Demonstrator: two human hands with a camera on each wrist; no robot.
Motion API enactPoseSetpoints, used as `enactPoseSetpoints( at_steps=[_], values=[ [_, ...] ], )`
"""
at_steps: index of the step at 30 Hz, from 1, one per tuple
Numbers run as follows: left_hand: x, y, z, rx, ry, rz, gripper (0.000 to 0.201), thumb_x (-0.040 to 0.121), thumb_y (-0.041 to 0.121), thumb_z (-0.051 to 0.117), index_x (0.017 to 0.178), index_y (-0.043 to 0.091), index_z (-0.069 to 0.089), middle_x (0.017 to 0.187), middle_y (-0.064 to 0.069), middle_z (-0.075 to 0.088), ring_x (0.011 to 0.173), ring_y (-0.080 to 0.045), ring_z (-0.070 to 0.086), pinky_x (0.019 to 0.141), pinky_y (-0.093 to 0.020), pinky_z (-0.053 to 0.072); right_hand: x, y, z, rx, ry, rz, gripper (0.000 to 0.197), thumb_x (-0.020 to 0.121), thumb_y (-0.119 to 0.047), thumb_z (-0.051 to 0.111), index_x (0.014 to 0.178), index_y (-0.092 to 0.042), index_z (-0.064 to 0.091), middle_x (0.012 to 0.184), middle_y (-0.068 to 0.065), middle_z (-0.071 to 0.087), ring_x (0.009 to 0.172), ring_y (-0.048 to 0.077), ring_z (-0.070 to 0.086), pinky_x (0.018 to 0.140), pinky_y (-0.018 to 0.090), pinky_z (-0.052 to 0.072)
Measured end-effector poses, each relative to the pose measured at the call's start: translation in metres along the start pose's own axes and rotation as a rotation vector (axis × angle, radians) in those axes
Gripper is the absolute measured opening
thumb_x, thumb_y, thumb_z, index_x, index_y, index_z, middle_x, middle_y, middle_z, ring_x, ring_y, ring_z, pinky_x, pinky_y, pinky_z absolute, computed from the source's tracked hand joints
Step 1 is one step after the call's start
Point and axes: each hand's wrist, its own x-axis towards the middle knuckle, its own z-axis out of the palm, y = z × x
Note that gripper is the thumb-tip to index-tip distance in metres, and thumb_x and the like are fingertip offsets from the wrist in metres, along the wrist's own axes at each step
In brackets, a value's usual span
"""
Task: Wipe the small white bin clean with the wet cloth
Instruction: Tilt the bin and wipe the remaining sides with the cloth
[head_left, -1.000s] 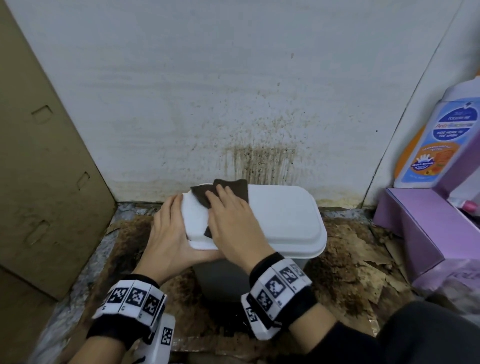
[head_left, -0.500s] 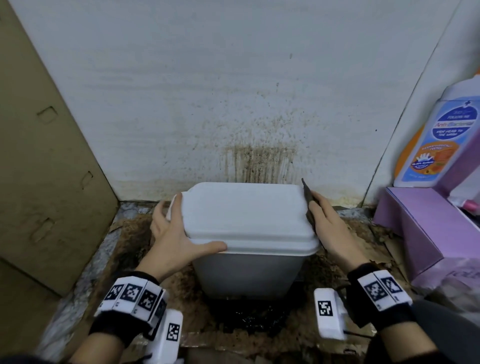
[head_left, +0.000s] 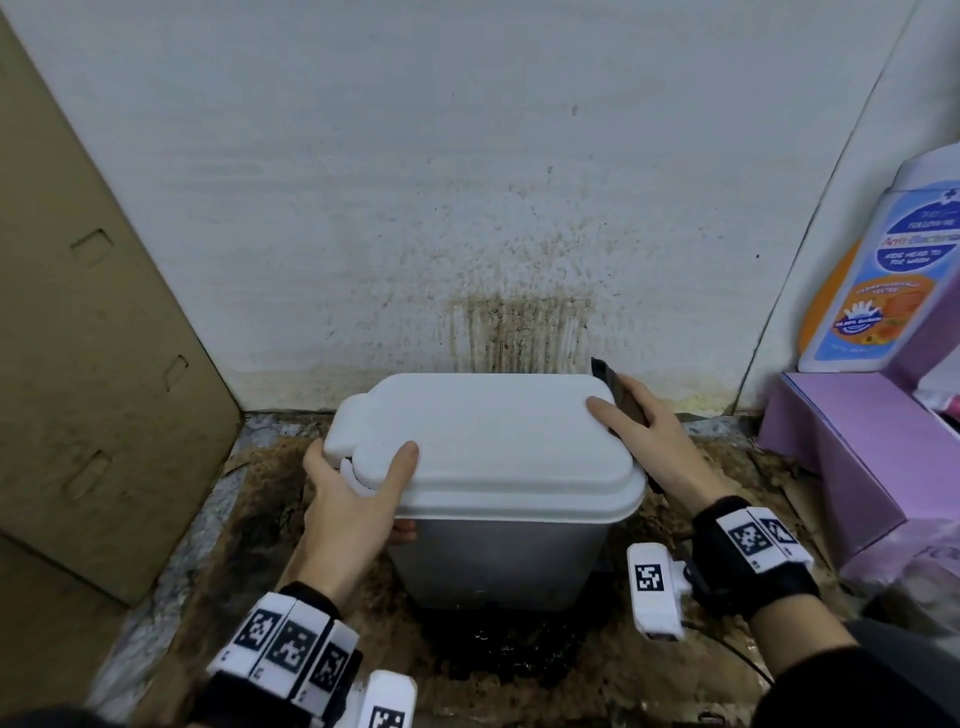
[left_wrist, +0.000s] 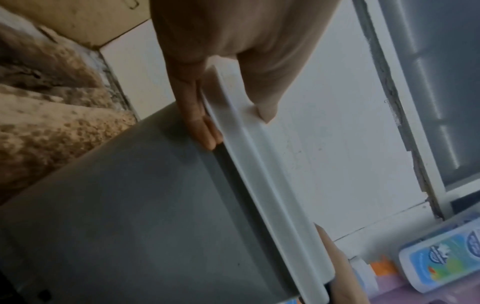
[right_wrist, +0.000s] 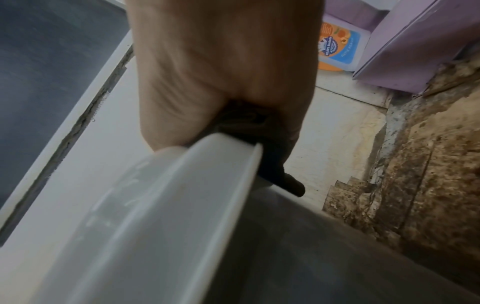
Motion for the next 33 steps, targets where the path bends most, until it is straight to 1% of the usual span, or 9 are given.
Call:
enactPoseSetpoints(
  at_steps=[4, 9, 14, 20, 24, 28, 30, 32, 33],
  values=[
    [0.007, -0.004, -0.005, 0.067, 0.023, 0.027, 0.113, 0.055, 0.088, 0.072, 0.148, 0.055, 0.016, 0.151, 0.003, 0.045, 0.125, -0.033, 0.056, 0.093, -0.056, 0.056, -0.008, 0.0, 0.0, 0.012, 0.054, -0.042, 0.064, 0.093, -0.051, 0.069, 0.15, -0.035, 0.046, 0.146, -0.007, 0.055, 0.126, 0.017, 0.058, 0.097, 0.037, 0.05],
    [0.022, 0.024, -0.004, 0.128, -0.024, 0.144, 0.108, 0.078, 0.075, 0.066, 0.161, 0.036, 0.01, 0.165, 0.005, 0.031, 0.147, -0.026, 0.036, 0.116, -0.051, 0.038, -0.043, 0.008, 0.016, 0.11, 0.256, -0.031, 0.067, 0.088, -0.057, 0.071, 0.148, -0.038, 0.047, 0.147, -0.008, 0.054, 0.133, 0.017, 0.054, 0.11, 0.05, 0.048],
    [0.054, 0.047, 0.006, 0.129, -0.141, 0.174, 0.097, 0.09, 0.061, 0.059, 0.163, 0.023, 0.009, 0.169, 0.001, 0.02, 0.151, -0.022, 0.029, 0.117, -0.044, 0.031, -0.094, -0.003, 0.056, 0.169, 0.508, 0.015, 0.065, 0.094, -0.047, 0.068, 0.151, -0.035, 0.04, 0.132, -0.009, 0.041, 0.126, 0.012, 0.041, 0.098, 0.03, 0.033],
    [0.066, 0.032, 0.017, 0.105, -0.192, 0.121, 0.098, 0.088, 0.071, 0.054, 0.162, 0.025, 0.009, 0.167, -0.001, 0.025, 0.148, -0.027, 0.035, 0.115, -0.055, 0.038, -0.104, 0.002, 0.077, 0.181, 0.494, 0.044, 0.07, 0.094, -0.048, 0.067, 0.154, -0.037, 0.033, 0.134, -0.013, 0.032, 0.139, 0.016, 0.032, 0.096, 0.028, 0.03],
    [0.062, 0.029, 0.027, 0.04, -0.151, 0.132, 0.084, 0.095, 0.064, 0.051, 0.158, 0.023, 0.016, 0.145, 0.009, 0.038, 0.132, -0.02, 0.045, 0.104, -0.042, 0.044, -0.091, 0.004, 0.063, 0.165, 0.45, 0.037, 0.064, 0.096, -0.049, 0.063, 0.153, -0.035, 0.037, 0.148, -0.004, 0.037, 0.143, 0.019, 0.031, 0.1, 0.032, 0.031],
    [0.032, 0.028, 0.04, -0.021, -0.086, 0.124, 0.083, 0.099, 0.051, 0.054, 0.157, 0.017, 0.007, 0.137, 0.008, 0.041, 0.112, -0.01, 0.049, 0.081, -0.02, 0.043, -0.055, 0.01, 0.033, 0.195, 0.295, 0.034, 0.06, 0.095, -0.054, 0.065, 0.149, -0.033, 0.048, 0.146, -0.009, 0.053, 0.135, 0.016, 0.05, 0.109, 0.039, 0.045],
    [0.012, 0.025, 0.047, -0.063, -0.07, 0.126, 0.084, 0.096, 0.047, 0.061, 0.154, 0.012, 0.009, 0.139, 0.004, 0.044, 0.102, 0.0, 0.054, 0.071, -0.007, 0.042, -0.038, 0.004, 0.018, 0.219, 0.145, 0.03, 0.058, 0.094, -0.054, 0.065, 0.147, -0.035, 0.052, 0.145, -0.015, 0.054, 0.132, 0.01, 0.053, 0.103, 0.032, 0.047],
    [-0.01, 0.021, 0.054, -0.059, -0.079, 0.137, 0.089, 0.092, 0.045, 0.067, 0.153, 0.012, 0.01, 0.136, 0.008, 0.044, 0.099, 0.011, 0.051, 0.073, -0.003, 0.042, -0.026, -0.002, 0.007, 0.181, 0.021, 0.007, 0.053, 0.094, -0.055, 0.064, 0.143, -0.04, 0.055, 0.145, -0.018, 0.056, 0.131, 0.006, 0.053, 0.093, 0.025, 0.047],
    [-0.019, 0.018, 0.058, -0.065, -0.083, 0.154, 0.093, 0.09, 0.046, 0.07, 0.153, 0.014, 0.01, 0.136, 0.011, 0.044, 0.104, 0.007, 0.054, 0.081, -0.008, 0.043, -0.021, -0.004, 0.005, 0.157, -0.032, -0.003, 0.051, 0.093, -0.056, 0.064, 0.141, -0.043, 0.056, 0.143, -0.021, 0.057, 0.129, 0.002, 0.054, 0.092, 0.024, 0.048]
  ],
)
